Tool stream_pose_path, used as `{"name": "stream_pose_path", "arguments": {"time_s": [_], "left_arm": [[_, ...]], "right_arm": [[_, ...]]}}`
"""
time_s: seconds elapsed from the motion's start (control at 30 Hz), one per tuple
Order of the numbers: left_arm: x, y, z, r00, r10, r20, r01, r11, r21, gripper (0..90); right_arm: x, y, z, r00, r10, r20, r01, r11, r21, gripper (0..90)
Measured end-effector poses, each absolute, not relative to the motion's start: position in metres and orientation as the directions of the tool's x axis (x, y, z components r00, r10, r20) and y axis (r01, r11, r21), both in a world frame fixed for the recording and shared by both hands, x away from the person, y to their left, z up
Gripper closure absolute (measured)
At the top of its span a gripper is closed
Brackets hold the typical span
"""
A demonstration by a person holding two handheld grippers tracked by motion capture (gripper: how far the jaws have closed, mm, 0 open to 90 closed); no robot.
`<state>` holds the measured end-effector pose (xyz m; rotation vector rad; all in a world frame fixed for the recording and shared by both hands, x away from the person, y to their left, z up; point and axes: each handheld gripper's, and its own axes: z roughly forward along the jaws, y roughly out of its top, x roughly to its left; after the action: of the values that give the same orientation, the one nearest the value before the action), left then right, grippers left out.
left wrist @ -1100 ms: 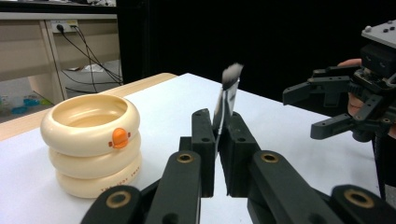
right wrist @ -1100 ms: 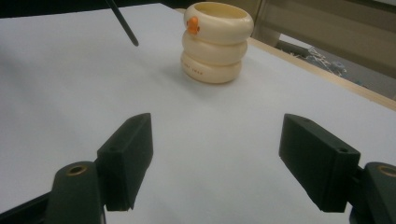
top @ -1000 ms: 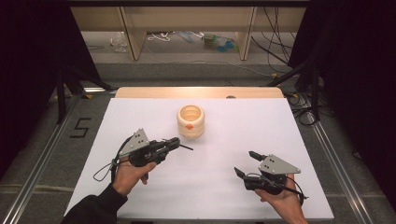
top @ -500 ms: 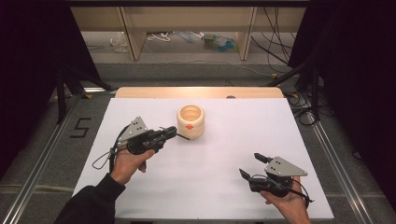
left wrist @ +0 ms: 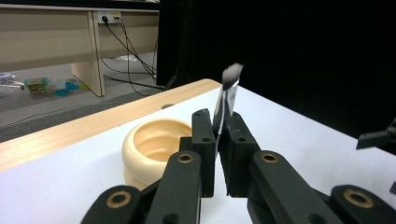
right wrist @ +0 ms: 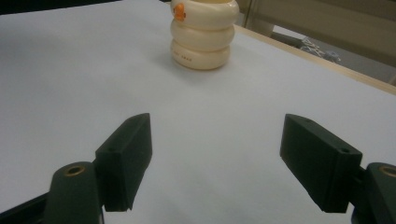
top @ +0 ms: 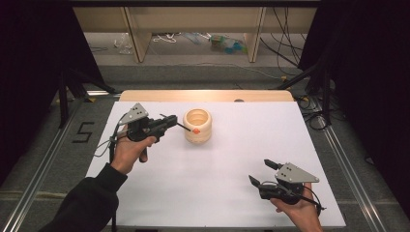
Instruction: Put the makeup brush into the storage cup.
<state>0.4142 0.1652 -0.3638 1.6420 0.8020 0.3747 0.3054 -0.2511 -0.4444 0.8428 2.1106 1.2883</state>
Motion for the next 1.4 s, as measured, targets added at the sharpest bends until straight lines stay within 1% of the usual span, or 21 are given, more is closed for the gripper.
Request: {"name": "stream_pose_path", "arguments": {"time_s": [0.07,0.2,0.23,0.33,0.47,0.6,1.0,1.1,1.2,1.4], "left_arm": [[0.419,0.166,-0.359,0.711,0.684,-0.162,0.278,-0.061,0.959,84.9],[0.427,0.163,-0.352,0.699,0.696,-0.164,0.286,-0.062,0.956,84.9],[0.43,0.162,-0.352,0.702,0.697,-0.144,0.275,-0.079,0.958,84.9],[0.436,0.157,-0.351,0.706,0.697,-0.126,0.262,-0.092,0.961,84.9],[0.443,0.149,-0.351,0.704,0.698,-0.13,0.272,-0.095,0.958,85.0],[0.45,0.141,-0.349,0.706,0.699,-0.112,0.27,-0.121,0.955,84.9],[0.468,0.127,-0.349,0.689,0.718,-0.098,0.289,-0.149,0.946,84.9],[0.472,0.125,-0.353,0.689,0.719,-0.092,0.296,-0.164,0.941,84.9],[0.475,0.123,-0.356,0.685,0.722,-0.098,0.308,-0.165,0.937,84.9],[0.481,0.119,-0.361,0.674,0.731,-0.111,0.329,-0.163,0.93,84.9]], "right_arm": [[0.305,-0.252,-0.444,-0.672,0.733,-0.107,0.243,0.354,0.903,26.2],[0.305,-0.251,-0.443,-0.674,0.731,-0.107,0.242,0.355,0.903,26.2],[0.304,-0.252,-0.443,-0.673,0.731,-0.113,0.247,0.366,0.897,26.2],[0.305,-0.252,-0.443,-0.673,0.731,-0.112,0.245,0.364,0.898,26.2],[0.305,-0.251,-0.444,-0.676,0.729,-0.106,0.237,0.351,0.906,26.2],[0.305,-0.251,-0.443,-0.678,0.727,-0.109,0.237,0.357,0.903,26.2],[0.304,-0.251,-0.443,-0.683,0.722,-0.109,0.241,0.363,0.9,25.6],[0.305,-0.251,-0.443,-0.677,0.73,-0.097,0.234,0.338,0.912,21.9],[0.305,-0.251,-0.442,-0.669,0.738,-0.088,0.231,0.319,0.919,21.1],[0.305,-0.25,-0.442,-0.669,0.738,-0.086,0.233,0.318,0.919,20.3]]}}
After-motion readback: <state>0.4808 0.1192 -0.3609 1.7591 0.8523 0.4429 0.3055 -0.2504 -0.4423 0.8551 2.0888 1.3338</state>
